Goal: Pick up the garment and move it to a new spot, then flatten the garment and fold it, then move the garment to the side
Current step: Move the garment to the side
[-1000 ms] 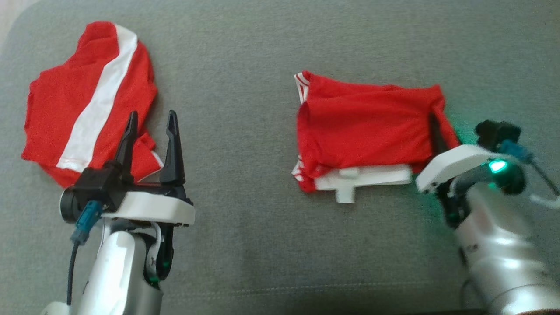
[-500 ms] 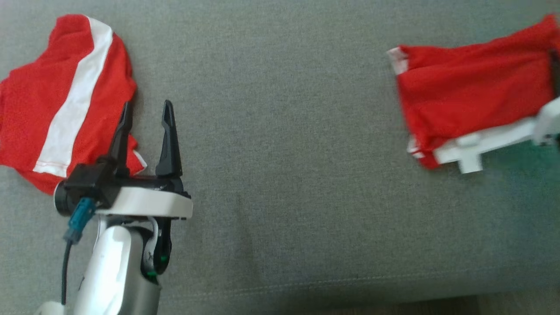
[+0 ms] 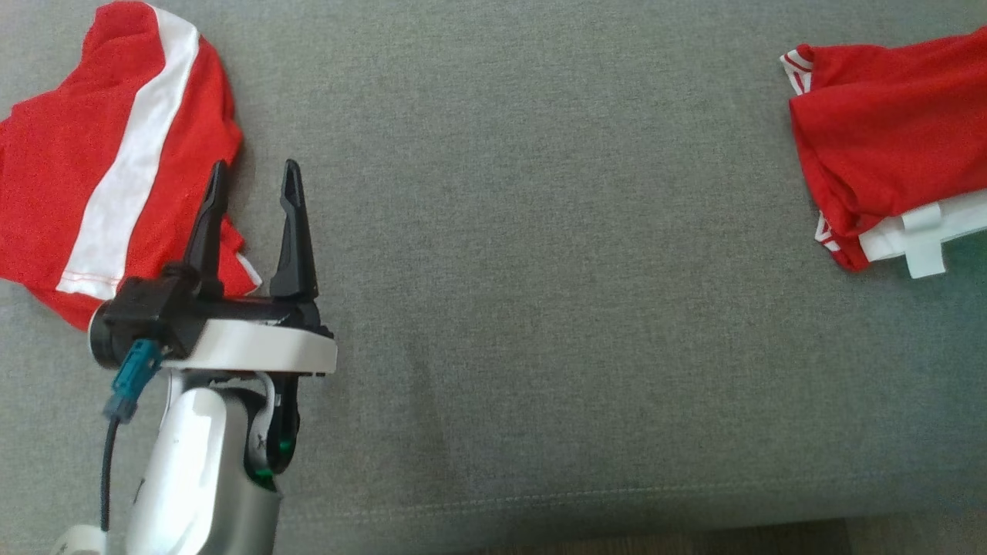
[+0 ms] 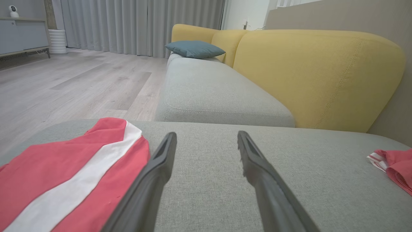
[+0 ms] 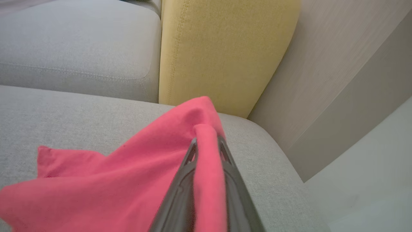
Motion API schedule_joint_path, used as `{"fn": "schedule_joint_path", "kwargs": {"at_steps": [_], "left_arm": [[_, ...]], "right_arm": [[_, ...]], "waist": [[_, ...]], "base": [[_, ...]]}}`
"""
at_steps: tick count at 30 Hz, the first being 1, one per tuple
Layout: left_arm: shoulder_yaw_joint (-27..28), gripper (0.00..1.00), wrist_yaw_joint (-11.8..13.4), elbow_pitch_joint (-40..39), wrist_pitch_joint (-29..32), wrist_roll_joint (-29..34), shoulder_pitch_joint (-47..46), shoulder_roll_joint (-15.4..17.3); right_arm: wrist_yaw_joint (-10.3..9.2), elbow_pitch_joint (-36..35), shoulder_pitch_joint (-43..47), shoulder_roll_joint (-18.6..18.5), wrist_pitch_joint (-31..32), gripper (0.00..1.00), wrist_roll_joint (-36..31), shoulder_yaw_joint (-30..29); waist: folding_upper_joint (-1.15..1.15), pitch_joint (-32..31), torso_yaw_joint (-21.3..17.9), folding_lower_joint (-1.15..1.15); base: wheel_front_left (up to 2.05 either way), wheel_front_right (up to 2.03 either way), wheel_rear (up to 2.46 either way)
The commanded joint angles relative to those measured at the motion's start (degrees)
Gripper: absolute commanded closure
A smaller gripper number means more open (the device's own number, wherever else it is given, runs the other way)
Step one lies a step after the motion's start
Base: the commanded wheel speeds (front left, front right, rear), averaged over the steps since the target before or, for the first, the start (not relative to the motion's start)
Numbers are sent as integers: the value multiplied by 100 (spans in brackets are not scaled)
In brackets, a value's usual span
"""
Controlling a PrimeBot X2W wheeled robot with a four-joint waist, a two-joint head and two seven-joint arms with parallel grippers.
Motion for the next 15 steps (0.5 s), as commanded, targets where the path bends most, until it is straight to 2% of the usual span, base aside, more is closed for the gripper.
{"fn": "schedule_joint_path", "kwargs": {"at_steps": [1, 2, 3, 4, 15], "left_arm": [[227, 0, -20, -211, -30, 44, -123, 49], [231, 0, -21, -207, -30, 47, -114, 49], [233, 0, -23, -198, -30, 50, -103, 49], [231, 0, -24, -184, -30, 51, -89, 49], [139, 0, 29, -74, -30, -53, 11, 49]], "right_arm": [[37, -246, 55, -21, -23, 95, -25, -42], [37, -271, 65, 50, -17, 66, 32, -103], [37, -312, 78, 115, -34, 22, 89, -141], [37, -358, 99, 155, -65, 0, 121, -152], [37, -872, 303, 485, -287, 0, 142, -104]], "waist": [[0, -18, -4, -1], [0, -32, -9, -1], [0, -52, -15, -1], [0, -79, -23, -1], [0, -567, -24, -1]], "base": [[0, 0, 0], [0, 0, 0], [0, 0, 0], [0, 0, 0], [0, 0, 0]]}}
